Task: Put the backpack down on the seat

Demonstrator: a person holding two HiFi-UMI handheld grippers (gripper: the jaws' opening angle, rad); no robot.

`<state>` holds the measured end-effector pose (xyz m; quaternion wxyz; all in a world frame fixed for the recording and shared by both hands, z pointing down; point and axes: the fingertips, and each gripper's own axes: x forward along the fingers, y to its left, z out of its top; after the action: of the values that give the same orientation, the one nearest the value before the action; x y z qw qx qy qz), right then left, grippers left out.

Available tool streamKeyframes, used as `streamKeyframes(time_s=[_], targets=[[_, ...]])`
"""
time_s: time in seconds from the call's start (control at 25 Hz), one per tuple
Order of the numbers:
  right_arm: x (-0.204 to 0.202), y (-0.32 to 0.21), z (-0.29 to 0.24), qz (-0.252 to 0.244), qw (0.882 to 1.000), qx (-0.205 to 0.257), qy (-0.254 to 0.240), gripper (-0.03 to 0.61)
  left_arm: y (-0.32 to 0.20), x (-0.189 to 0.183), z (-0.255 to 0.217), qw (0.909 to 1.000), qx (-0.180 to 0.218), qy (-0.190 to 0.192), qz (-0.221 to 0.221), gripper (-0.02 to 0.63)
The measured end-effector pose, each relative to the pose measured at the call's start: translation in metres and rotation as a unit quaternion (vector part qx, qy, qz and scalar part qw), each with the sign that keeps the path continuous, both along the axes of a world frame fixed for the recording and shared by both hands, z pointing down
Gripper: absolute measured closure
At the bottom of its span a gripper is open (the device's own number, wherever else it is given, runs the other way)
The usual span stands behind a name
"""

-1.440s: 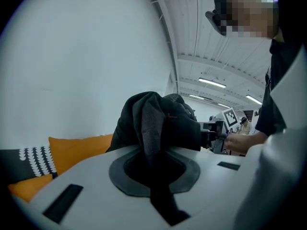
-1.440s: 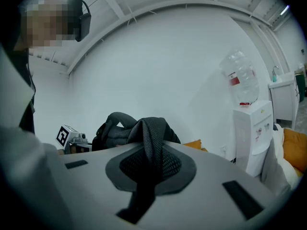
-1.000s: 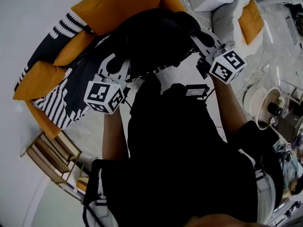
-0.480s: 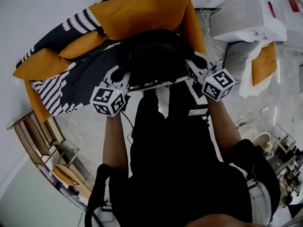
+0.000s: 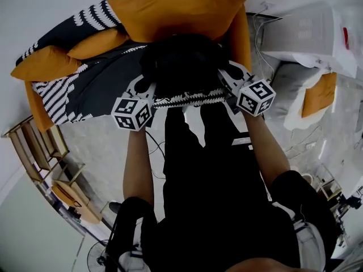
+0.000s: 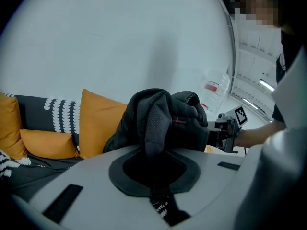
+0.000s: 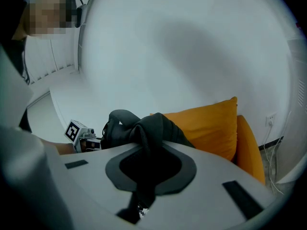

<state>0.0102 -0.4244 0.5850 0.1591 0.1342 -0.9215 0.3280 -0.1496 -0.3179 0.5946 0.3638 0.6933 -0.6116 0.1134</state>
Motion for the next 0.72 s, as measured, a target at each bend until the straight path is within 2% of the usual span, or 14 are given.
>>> streamKeyframes(time_s=[0.16, 0.28, 0.48, 0.72], targets=[[-0.016, -0.019, 0.022, -0.001, 0.999, 0.018, 0.036, 0.531, -0.018, -0.02, 0.026, 0.9991, -0.022, -0.009, -0.036, 0.575], [-0.029, -0.033, 0.034, -0.005, 0.998, 0.041, 0.057, 0.531, -0.032, -0.033, 0.042, 0.9981, -0.023, -0.013, -0.057, 0.574], [-0.051, -0.06, 0.055, -0.008, 0.994, 0.06, 0.088, 0.531, -0.054, -0.052, 0.063, 0.997, -0.025, -0.001, -0.074, 0.574], [-0.068, -0.094, 0.085, 0.009, 0.991, 0.055, 0.124, 0.529, -0.08, -0.065, 0.084, 0.9964, -0.041, 0.01, -0.073, 0.572]])
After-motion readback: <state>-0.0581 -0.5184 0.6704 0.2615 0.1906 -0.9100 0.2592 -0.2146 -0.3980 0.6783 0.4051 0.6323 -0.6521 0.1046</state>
